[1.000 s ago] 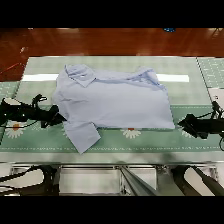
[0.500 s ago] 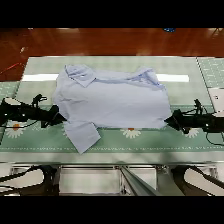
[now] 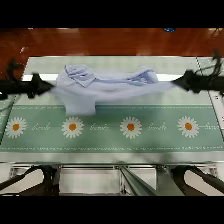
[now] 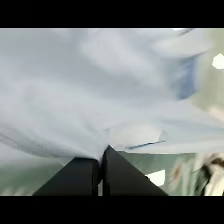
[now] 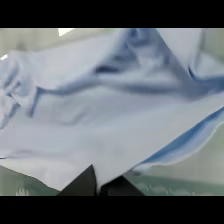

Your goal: Fold the shirts.

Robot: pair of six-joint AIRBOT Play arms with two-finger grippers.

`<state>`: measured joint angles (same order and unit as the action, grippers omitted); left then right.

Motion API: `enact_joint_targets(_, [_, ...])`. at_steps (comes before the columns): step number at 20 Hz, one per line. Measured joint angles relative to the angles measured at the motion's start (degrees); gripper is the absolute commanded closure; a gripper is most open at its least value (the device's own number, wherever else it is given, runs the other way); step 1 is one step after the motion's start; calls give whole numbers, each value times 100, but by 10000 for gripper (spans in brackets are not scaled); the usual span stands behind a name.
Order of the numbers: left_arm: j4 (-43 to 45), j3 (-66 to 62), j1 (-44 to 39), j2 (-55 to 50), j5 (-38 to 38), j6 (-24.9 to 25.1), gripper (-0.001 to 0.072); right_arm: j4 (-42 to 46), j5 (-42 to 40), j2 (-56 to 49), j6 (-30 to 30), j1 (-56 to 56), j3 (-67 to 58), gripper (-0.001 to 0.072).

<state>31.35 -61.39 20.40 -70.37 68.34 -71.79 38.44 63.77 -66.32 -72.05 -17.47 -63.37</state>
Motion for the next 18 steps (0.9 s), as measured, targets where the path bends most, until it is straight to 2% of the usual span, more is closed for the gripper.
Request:
enact_joint_targets(4, [-610,-1851,50,802,-256,216,687,431,225,590,-155,35,-2138,684])
enact_joint_targets(9, [-118,-3370,90,1895,-828,131,687,1078,352,1665,-409,46,-3523,685])
enact_joint_targets(11, [413,-3626,153,2446,-848,20,688,1423,431,2138,-546,46,-3698,685])
enact_joint_targets(14, [1648,-3788,166,3298,-660,-201,687,1941,782,2778,-758,46,-3818,685])
enact_joint_targets(18, [3274,-3832,-374,4085,-435,-647,687,2461,1541,3355,-1084,46,-3866,685])
